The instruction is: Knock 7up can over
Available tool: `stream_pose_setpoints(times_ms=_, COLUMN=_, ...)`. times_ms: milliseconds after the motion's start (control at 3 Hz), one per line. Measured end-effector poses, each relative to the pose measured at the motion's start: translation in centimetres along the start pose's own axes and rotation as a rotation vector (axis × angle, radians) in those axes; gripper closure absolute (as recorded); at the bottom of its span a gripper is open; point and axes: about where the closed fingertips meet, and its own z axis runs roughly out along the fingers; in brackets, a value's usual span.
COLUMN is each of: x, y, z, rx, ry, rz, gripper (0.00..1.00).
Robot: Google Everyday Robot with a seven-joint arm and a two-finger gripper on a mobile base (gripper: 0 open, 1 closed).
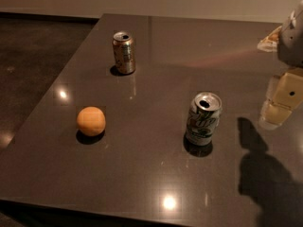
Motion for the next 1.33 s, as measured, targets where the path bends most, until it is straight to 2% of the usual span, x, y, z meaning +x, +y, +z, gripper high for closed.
stream_pose_setpoints(times_ms=333, x=0.0, y=0.0, z=0.0, rx=0.000, ry=0.000, rz=0.000, gripper=0.00)
stream_pose_setpoints(times_ms=667, x=-0.9, y=0.4, z=0.1, rx=-0.013, ry=-0.032, rz=-0.002, gripper=0.00)
stream_pose_setpoints(times_ms=1000, x=-2.8, y=1.4, z=1.1, rx=-0.036, ry=-0.098, rz=-0.019, gripper=0.00)
stream_pose_setpoints(times_ms=1333, x=-5.5, y=2.9, z=3.7, rx=-0.031, ry=-0.161, rz=-0.041, gripper=0.00)
